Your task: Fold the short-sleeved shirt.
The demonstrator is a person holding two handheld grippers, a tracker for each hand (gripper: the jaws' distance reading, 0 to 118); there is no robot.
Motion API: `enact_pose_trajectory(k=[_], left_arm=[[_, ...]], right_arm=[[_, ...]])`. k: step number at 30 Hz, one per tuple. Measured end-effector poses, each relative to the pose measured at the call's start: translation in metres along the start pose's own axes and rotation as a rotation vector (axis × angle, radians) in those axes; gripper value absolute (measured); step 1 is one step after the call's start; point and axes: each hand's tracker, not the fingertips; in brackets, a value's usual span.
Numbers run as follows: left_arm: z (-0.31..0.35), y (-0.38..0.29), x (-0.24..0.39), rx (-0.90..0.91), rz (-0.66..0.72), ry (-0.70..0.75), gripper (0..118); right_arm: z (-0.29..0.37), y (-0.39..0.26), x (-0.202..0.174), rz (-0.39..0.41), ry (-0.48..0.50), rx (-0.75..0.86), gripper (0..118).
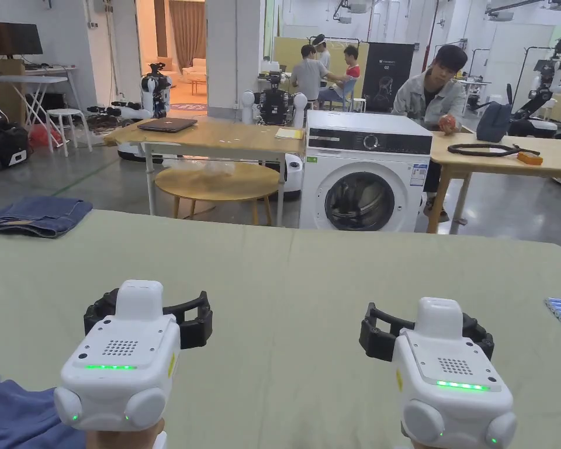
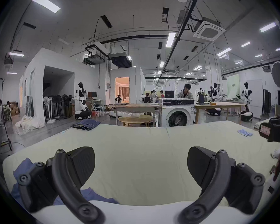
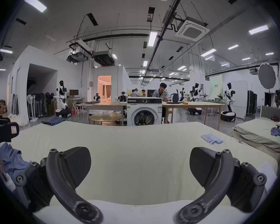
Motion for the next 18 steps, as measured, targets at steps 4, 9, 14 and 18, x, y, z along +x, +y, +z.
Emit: enact_pose_trajectory(k=[4, 9, 14, 18], left_arm=[[-0.001, -0.001, 0.0, -0.01, 0.004, 0.005, 114], [-0.003, -0.002, 0.0, -0.037, -0.005, -0.008, 114], [-0.004, -0.003, -0.003, -0.053, -0.02, -0.017, 114], [-0.004, -0.001, -0.022, -0.052, 0.252, -0.076, 114]], right_arm=[[0.001, -0.003, -0.002, 0.031, -0.005, 0.002, 118], [0.001, -0.005, -0.003, 0.049, -0.002, 0.0, 118], [-0.002, -0.003, -0.005, 0.106, -0.035, -0.02, 118], [-0.002, 0.005, 0.014, -0.199, -0.007, -0.058, 118]])
